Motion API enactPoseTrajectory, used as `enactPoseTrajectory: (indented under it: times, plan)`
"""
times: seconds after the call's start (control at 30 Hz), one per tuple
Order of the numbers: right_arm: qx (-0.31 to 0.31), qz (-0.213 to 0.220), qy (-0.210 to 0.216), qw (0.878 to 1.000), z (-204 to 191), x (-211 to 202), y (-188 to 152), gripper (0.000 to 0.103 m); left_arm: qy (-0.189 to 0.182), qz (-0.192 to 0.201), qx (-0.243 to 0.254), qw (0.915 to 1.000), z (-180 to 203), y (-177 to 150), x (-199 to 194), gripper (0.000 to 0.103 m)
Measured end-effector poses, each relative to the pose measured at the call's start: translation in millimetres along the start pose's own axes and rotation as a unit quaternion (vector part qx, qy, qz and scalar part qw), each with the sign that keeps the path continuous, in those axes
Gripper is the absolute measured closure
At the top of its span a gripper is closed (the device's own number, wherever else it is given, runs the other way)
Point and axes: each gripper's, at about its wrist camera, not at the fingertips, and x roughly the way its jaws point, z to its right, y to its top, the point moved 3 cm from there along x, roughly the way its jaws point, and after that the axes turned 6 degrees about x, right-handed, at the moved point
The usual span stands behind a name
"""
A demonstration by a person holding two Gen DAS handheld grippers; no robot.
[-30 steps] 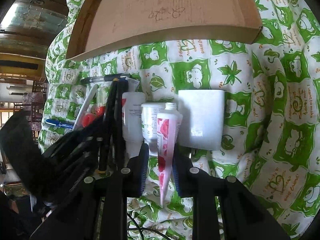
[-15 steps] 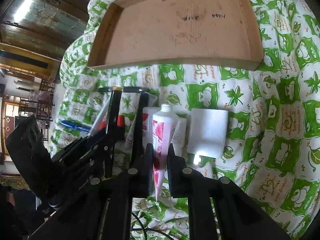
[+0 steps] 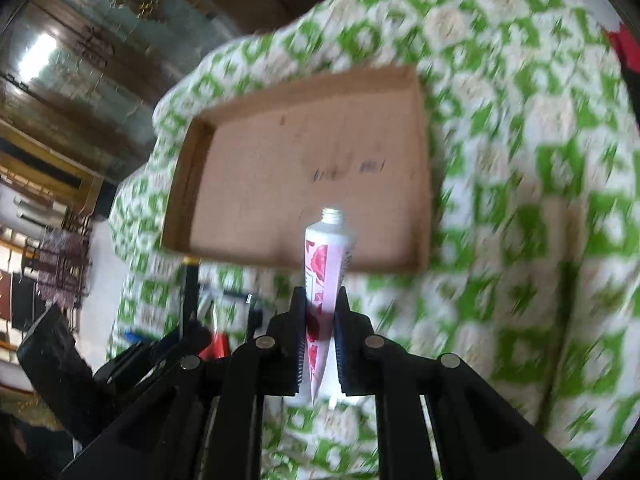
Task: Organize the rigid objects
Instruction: 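Carry the black marker with the left tool into the tray while the right tool carries the pink tube there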
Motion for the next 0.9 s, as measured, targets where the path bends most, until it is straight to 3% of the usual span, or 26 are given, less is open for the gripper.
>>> enactPoseTrajectory:
  times: [0.2,0.43,0.73,0.9]
  plan:
    - [0.017,0.029,-0.002,0.999,12,-2,32,0.091,0.009,-0.003,-0.006,0.9999,6,36,16,0.089]
    - [-0.021,0.052,-0.033,0.998,8,11,55,0.091,0.009,0.008,-0.013,0.9999,10,78,46,0.089]
    - [-0.039,0.011,-0.077,0.996,15,60,63,0.091,0.013,-0.024,-0.021,0.9994,2,89,99,0.089]
    - [-0.035,-0.001,-0.078,0.996,22,70,64,0.091,0.012,-0.035,-0.018,0.9992,4,85,117,0.089]
